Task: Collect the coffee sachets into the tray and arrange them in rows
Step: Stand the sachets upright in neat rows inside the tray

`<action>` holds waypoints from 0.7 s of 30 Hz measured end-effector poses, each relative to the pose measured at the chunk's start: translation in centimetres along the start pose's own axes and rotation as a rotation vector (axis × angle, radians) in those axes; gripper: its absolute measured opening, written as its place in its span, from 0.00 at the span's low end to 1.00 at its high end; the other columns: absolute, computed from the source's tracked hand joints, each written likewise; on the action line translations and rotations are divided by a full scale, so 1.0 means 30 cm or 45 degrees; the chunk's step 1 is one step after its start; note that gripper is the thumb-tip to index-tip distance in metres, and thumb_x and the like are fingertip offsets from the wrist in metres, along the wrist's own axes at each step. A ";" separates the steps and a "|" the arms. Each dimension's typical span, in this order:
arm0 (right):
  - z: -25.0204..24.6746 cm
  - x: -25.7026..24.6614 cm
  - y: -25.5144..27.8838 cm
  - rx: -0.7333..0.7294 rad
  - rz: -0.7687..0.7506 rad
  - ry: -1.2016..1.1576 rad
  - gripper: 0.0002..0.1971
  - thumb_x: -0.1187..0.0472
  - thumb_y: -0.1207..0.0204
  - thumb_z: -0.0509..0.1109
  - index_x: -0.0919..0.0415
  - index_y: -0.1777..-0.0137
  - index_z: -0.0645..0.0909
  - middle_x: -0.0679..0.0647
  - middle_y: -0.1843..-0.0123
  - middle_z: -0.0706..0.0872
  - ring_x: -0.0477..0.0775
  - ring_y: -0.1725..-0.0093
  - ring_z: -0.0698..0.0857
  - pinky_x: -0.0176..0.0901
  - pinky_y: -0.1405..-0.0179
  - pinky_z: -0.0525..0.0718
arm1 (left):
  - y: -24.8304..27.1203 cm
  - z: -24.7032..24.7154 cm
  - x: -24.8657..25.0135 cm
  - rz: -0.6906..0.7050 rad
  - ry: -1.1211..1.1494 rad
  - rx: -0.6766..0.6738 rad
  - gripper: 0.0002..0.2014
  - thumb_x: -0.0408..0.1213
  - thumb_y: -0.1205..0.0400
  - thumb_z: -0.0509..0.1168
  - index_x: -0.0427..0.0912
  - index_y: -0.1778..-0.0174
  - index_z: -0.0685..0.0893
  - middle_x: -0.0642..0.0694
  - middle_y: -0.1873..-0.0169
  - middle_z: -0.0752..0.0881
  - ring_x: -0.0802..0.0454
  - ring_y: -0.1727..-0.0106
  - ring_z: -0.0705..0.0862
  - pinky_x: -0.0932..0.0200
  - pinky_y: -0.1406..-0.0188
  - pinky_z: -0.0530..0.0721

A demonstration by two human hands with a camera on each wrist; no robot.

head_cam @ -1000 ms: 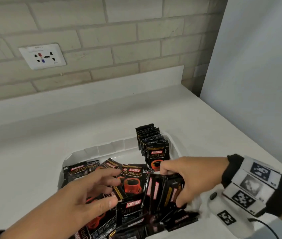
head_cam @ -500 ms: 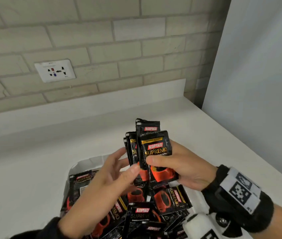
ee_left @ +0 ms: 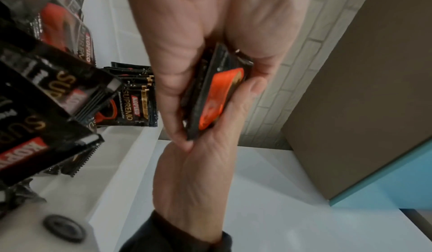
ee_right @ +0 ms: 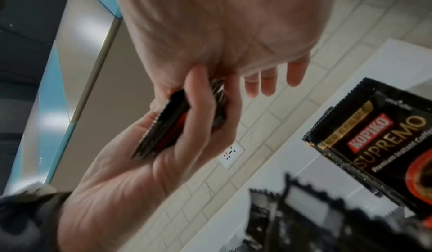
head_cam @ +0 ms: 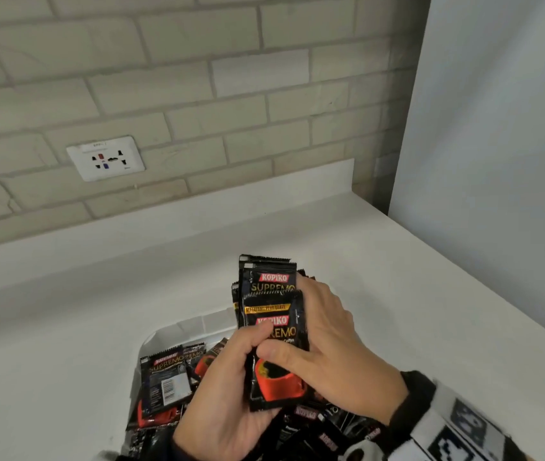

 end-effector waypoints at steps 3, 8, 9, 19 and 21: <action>-0.007 0.022 0.025 -0.085 0.094 -0.265 0.42 0.20 0.47 0.56 0.22 0.32 0.43 0.31 0.30 0.58 0.33 0.28 0.58 0.41 0.26 0.61 | 0.002 -0.013 0.021 0.113 -0.119 0.062 0.27 0.36 0.41 0.76 0.32 0.45 0.81 0.32 0.61 0.89 0.40 0.65 0.90 0.51 0.74 0.87; -0.064 0.061 0.039 0.051 0.181 -0.565 0.29 0.46 0.40 0.80 0.33 0.43 0.67 0.46 0.50 0.81 0.41 0.58 0.82 0.39 0.55 0.83 | 0.012 -0.029 0.051 0.289 -0.356 0.104 0.19 0.31 0.37 0.68 0.35 0.49 0.84 0.37 0.63 0.90 0.45 0.67 0.89 0.54 0.72 0.86; -0.058 0.061 0.040 0.021 0.187 -0.595 0.27 0.52 0.39 0.81 0.37 0.44 0.70 0.50 0.54 0.84 0.44 0.62 0.83 0.41 0.59 0.84 | 0.014 -0.026 0.049 0.298 -0.372 0.091 0.19 0.29 0.38 0.68 0.35 0.50 0.84 0.36 0.63 0.90 0.44 0.68 0.89 0.54 0.74 0.87; -0.056 0.104 0.049 0.021 0.241 -0.773 0.16 0.68 0.30 0.73 0.50 0.47 0.78 0.56 0.58 0.89 0.53 0.64 0.86 0.37 0.68 0.82 | 0.015 -0.037 0.022 0.219 -0.246 0.070 0.17 0.31 0.36 0.66 0.35 0.50 0.83 0.32 0.59 0.90 0.39 0.64 0.90 0.42 0.67 0.88; -0.088 0.131 0.057 0.112 0.272 -0.849 0.15 0.67 0.33 0.75 0.54 0.49 0.78 0.56 0.58 0.90 0.58 0.61 0.88 0.43 0.65 0.84 | 0.012 -0.049 0.030 0.240 -0.199 0.123 0.17 0.30 0.38 0.65 0.35 0.53 0.81 0.34 0.66 0.90 0.42 0.71 0.89 0.45 0.72 0.87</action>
Point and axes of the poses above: each hand's wrist, its own y-axis away from the middle knuckle, its own z-axis out of the palm, x = y × z, the point moved 8 cm from there along -y, towards the middle knuckle
